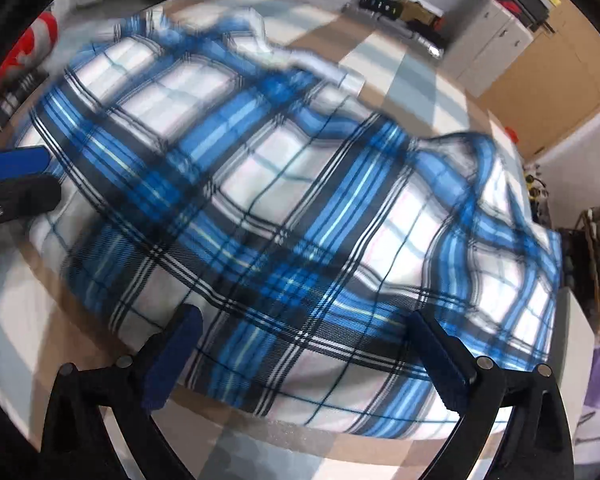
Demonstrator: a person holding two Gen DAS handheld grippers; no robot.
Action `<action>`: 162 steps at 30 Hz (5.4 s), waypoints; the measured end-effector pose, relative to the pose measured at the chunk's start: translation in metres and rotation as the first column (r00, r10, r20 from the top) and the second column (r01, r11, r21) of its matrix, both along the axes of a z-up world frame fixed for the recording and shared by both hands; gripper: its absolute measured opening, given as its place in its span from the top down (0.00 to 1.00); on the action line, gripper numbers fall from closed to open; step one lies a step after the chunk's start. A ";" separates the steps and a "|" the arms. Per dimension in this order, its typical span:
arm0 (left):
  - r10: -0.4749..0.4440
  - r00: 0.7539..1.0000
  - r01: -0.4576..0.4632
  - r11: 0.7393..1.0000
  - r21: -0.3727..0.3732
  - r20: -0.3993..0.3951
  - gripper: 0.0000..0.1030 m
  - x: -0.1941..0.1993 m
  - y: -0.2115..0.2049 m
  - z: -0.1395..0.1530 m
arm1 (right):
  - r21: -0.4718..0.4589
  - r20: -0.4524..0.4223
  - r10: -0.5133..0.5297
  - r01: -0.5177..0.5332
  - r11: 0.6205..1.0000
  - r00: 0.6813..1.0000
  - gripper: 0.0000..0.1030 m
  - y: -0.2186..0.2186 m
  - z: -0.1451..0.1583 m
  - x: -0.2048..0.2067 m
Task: Fold large clothes
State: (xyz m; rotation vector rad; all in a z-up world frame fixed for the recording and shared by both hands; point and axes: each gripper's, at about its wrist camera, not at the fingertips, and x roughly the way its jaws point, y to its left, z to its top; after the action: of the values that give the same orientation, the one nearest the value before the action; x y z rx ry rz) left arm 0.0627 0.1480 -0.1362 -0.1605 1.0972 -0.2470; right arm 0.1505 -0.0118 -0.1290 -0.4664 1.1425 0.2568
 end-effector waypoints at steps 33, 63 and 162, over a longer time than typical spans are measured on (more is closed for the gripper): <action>-0.091 0.985 0.098 0.994 -0.040 0.148 0.51 -0.002 -0.089 0.044 | 0.786 -0.389 -0.516 0.566 0.246 0.764 0.00 -0.278 -0.013 -0.022; -0.069 0.996 0.066 0.997 0.051 0.054 0.51 0.000 -0.096 0.023 | 0.782 -0.443 -0.569 0.609 0.131 0.692 0.95 -0.310 -0.003 -0.069; -0.205 0.977 0.206 0.979 -0.007 0.052 0.51 -0.024 -0.096 0.037 | 0.752 -0.085 -0.701 0.507 0.421 0.708 0.91 -0.324 0.096 -0.075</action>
State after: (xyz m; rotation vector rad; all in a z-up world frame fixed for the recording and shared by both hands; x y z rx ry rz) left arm 0.0387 0.0515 -0.0992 -0.0506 1.0619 -0.4410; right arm 0.0753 -0.3357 -0.0327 0.6664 0.7913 -0.0129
